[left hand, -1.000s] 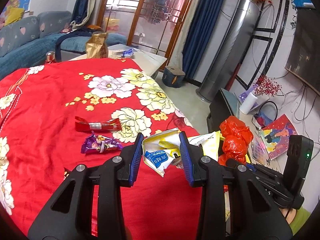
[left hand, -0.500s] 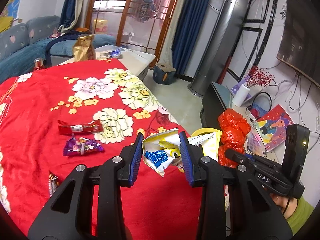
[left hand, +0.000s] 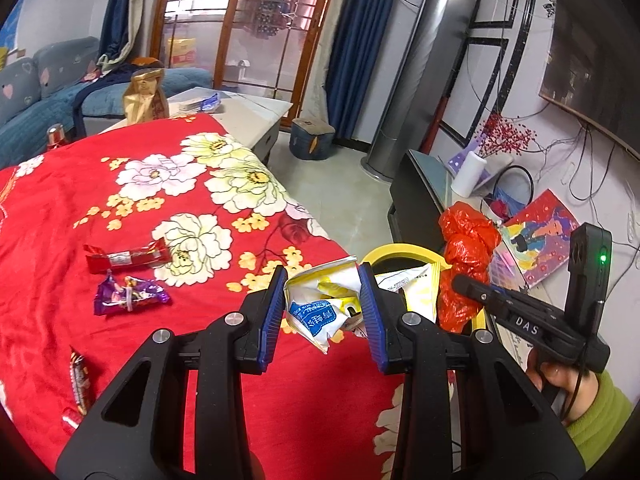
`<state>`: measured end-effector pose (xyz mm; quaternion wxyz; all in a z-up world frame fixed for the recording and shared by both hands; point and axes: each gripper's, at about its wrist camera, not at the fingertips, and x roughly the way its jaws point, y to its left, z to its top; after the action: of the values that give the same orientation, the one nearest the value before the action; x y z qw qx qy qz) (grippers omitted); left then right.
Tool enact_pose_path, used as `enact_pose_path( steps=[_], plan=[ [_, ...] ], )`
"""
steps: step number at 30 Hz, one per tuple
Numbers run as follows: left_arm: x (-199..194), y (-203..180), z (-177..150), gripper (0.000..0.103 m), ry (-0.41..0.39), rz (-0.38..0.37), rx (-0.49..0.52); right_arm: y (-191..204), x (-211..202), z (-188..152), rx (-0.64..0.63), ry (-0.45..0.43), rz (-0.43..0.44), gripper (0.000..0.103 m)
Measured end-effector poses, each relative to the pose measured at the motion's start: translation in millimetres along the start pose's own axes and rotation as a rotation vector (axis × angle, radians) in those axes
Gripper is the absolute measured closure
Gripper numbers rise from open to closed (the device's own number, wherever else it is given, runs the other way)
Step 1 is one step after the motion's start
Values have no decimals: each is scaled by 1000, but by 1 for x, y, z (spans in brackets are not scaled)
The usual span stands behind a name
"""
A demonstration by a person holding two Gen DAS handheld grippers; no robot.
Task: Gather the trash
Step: 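Carry the snack wrapper and red plastic bag over the bin with both grippers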
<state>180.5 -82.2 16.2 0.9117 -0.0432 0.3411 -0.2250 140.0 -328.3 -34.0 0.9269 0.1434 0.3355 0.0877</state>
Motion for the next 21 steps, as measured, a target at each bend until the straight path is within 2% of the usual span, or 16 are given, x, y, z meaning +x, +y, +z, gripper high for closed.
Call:
enact_pose_path(
  steps=[21],
  plan=[
    [37,-45,-13,74,64,-38,84,-55,3,-1,74,11,-87,86]
  ],
)
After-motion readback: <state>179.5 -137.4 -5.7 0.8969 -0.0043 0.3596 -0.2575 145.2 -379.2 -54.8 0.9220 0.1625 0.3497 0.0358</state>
